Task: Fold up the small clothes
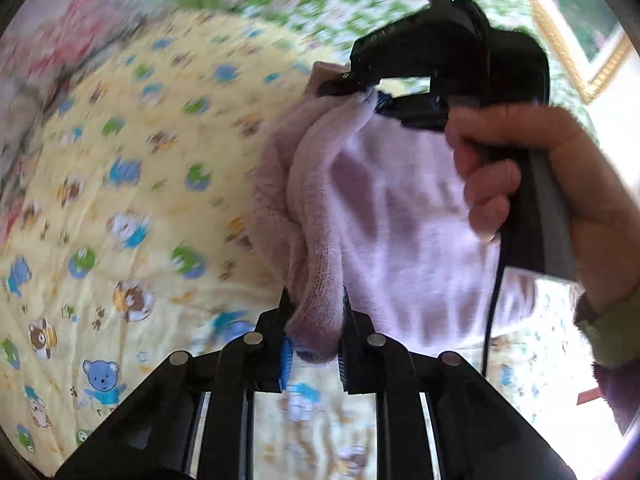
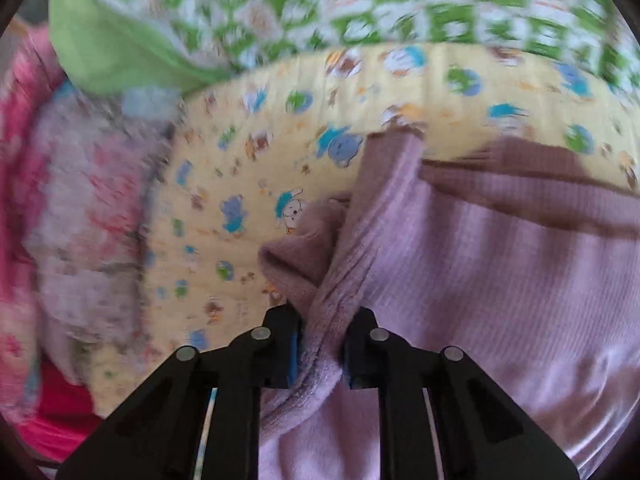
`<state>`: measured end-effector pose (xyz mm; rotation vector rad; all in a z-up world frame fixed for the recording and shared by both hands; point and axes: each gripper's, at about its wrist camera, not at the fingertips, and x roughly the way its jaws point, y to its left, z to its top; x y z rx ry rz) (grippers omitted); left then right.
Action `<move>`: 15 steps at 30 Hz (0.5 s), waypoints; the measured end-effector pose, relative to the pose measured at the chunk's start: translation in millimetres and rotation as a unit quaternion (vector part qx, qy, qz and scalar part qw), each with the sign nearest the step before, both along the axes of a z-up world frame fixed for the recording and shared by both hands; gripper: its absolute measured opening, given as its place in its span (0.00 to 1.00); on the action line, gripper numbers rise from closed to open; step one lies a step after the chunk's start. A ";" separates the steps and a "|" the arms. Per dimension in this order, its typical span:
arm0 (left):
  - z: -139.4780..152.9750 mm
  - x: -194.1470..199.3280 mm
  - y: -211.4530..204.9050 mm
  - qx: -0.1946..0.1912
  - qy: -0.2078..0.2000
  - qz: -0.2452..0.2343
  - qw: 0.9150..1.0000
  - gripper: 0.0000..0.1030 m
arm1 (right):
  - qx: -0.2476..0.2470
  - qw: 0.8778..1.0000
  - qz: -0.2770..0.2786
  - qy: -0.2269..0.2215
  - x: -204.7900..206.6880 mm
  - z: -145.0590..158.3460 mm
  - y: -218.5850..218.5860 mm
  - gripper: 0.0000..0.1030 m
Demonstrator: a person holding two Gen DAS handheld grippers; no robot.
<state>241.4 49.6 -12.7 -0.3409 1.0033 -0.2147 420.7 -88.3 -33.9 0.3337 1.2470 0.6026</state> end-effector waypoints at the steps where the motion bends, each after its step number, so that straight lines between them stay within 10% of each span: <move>1: 9.0 0.2 -9.0 0.000 -0.009 -0.011 1.000 0.16 | 0.019 1.000 -0.005 0.000 -1.3 5.5 -17.9 0.16; 8: 57.4 0.1 -88.7 -0.010 -0.066 -0.111 0.992 0.15 | 0.047 0.998 -0.014 -0.037 -9.6 42.9 -104.7 0.16; 15: 64.0 -3.2 -208.2 0.011 -0.090 -0.247 0.965 0.15 | -0.017 0.996 -0.026 -0.083 -4.3 54.6 -194.7 0.14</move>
